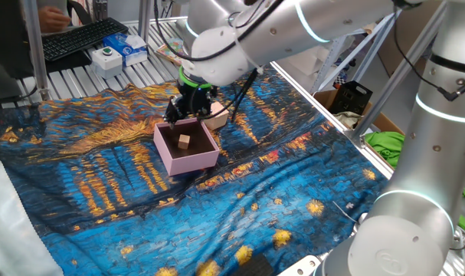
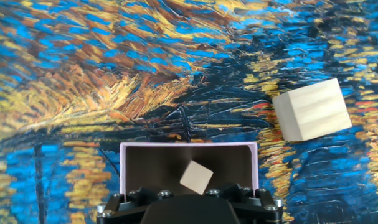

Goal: Take everything out of the gift box

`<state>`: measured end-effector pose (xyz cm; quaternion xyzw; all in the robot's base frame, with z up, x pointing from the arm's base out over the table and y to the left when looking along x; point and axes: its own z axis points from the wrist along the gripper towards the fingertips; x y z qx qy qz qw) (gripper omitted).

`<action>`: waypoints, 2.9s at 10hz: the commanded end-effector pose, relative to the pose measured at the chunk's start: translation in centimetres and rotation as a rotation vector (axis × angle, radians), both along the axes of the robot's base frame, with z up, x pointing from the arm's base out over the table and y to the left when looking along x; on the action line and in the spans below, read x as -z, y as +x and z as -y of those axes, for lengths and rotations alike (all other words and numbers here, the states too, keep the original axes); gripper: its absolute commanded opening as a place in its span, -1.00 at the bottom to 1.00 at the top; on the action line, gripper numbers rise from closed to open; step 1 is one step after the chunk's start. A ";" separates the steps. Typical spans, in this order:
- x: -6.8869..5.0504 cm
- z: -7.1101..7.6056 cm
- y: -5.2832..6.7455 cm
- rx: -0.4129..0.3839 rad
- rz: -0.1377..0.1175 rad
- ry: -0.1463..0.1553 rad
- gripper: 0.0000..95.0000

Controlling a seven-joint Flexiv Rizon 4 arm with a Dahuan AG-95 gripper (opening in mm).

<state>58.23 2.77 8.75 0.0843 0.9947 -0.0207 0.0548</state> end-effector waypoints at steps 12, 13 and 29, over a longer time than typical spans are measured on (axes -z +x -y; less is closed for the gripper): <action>2.1 0.8 0.9 0.342 -0.173 0.063 0.60; 2.3 0.8 1.0 0.351 -0.173 0.067 0.60; 5.3 1.5 0.9 0.388 -0.135 0.085 0.60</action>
